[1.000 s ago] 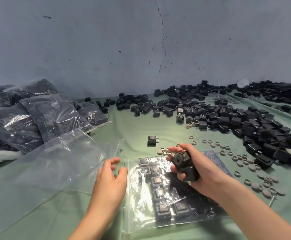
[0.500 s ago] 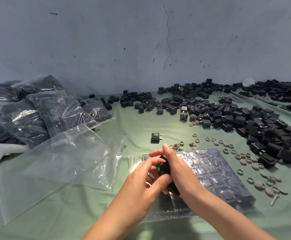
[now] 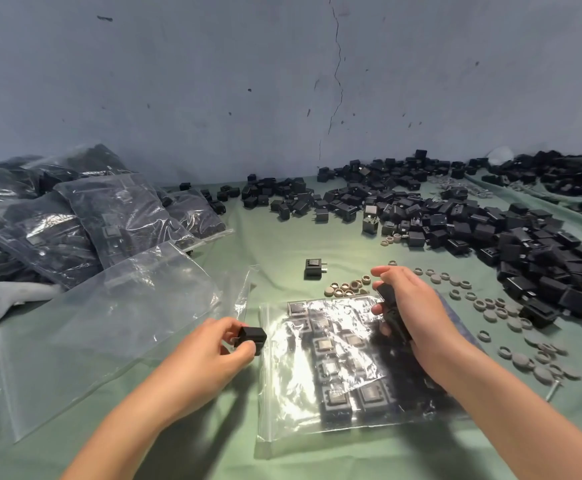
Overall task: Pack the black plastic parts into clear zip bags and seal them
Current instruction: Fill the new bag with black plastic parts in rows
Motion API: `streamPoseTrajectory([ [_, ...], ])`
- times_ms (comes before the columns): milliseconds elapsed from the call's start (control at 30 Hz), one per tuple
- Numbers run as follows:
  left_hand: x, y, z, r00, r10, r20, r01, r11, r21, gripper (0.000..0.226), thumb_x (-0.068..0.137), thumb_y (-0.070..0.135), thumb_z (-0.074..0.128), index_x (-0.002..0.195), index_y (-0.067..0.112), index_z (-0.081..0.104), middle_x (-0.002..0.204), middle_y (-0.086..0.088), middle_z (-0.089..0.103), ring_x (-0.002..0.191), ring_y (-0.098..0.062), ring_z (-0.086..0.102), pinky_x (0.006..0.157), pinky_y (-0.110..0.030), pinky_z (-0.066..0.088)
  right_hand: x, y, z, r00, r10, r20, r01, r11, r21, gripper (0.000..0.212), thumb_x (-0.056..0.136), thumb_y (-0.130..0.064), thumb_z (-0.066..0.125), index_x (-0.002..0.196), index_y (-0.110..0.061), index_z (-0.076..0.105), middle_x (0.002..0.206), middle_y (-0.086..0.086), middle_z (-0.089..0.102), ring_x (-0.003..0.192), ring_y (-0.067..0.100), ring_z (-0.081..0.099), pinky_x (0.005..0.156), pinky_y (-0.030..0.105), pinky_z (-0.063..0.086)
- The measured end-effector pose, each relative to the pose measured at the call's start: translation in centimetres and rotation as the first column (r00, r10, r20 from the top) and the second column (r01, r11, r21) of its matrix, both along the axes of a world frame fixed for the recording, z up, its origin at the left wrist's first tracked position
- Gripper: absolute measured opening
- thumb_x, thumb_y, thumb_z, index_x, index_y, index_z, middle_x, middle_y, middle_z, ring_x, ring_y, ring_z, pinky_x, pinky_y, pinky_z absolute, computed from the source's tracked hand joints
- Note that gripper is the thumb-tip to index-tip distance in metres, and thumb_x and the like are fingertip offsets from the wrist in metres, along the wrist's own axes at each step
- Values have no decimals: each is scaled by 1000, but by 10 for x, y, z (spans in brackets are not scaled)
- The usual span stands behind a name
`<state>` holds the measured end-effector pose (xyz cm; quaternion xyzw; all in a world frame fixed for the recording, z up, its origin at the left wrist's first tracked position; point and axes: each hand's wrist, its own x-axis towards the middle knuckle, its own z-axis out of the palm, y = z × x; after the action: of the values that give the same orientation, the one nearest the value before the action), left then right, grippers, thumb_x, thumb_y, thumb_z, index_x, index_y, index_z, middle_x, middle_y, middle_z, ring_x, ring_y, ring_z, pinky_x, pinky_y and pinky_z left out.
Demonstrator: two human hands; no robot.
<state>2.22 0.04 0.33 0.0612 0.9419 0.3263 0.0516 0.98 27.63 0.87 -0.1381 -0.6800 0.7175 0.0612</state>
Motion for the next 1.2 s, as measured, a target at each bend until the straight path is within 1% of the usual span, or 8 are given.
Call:
streamPoseTrajectory([
  [200, -4, 6, -12, 970, 21, 242, -48, 994, 103, 14, 94, 38, 60, 99, 25, 60, 67, 2, 65, 58, -14, 58, 65, -37, 53, -1, 0, -4, 1000, 20, 8, -20, 1000, 10, 21, 103, -22, 46, 106, -19, 66, 109, 10, 62, 68, 17, 57, 45, 24, 43],
  [333, -3, 16, -11, 969, 51, 242, -110, 964, 240, 6, 95, 27, 61, 96, 22, 65, 60, 4, 64, 50, -11, 54, 55, -24, 47, -2, 0, -6, 1000, 19, 8, -19, 1000, 10, 21, 103, -22, 46, 106, -19, 66, 109, 10, 62, 67, 17, 57, 46, 25, 43],
  [433, -3, 26, -8, 944, 54, 325, -200, 878, 435, 8, 96, 15, 62, 95, 10, 68, 72, -2, 65, 54, -13, 56, 57, -27, 49, -3, -1, -7, 1000, 22, 14, -22, 1000, 5, 21, 103, -22, 46, 106, -19, 67, 109, 10, 63, 66, 15, 57, 46, 25, 44],
  [600, 1, 42, -8, 931, 52, 362, -233, 848, 476, 27, 101, 6, 49, 83, 12, 68, 66, 2, 63, 57, -12, 61, 55, -24, 56, -3, 1, -7, 1000, 17, 16, -17, 1000, -21, 20, 102, -20, 46, 107, -17, 66, 113, 14, 62, 60, 12, 57, 45, 23, 43],
  [700, 0, 38, -4, 913, 108, 393, -310, 809, 499, 21, 101, 11, 47, 95, 10, 67, 90, -13, 63, 75, -23, 64, 75, -40, 61, -4, 2, -6, 1000, 18, 12, -18, 1000, -21, 21, 102, -20, 46, 106, -17, 66, 114, 15, 61, 60, 14, 57, 44, 25, 43],
  [800, 3, 35, 0, 889, 92, 448, -353, 762, 543, 16, 101, 18, 53, 104, 10, 66, 117, -23, 63, 78, -24, 66, 73, -38, 61, -4, 2, -7, 1000, 21, 4, -21, 1000, -15, 21, 103, -20, 46, 106, -17, 66, 114, 14, 61, 62, 15, 57, 45, 26, 43],
  [1033, 5, 40, 5, 839, -26, 543, -408, 631, 660, 20, 99, 16, 56, 96, 10, 75, 107, -10, 72, 83, -29, 72, 86, -46, 57, -4, 2, -10, 1000, 26, 15, -26, 999, -19, 20, 101, -21, 47, 106, -18, 67, 110, 14, 60, 62, 15, 57, 44, 24, 42],
  [1200, 6, 34, 7, 871, 52, 489, -368, 727, 579, 17, 99, 19, 55, 113, 18, 66, 120, -6, 67, 93, -31, 73, 78, -42, 62, -5, 3, -9, 1000, 22, 15, -22, 1000, -21, 20, 101, -21, 47, 105, -18, 67, 112, 14, 62, 60, 13, 58, 44, 23, 43],
])
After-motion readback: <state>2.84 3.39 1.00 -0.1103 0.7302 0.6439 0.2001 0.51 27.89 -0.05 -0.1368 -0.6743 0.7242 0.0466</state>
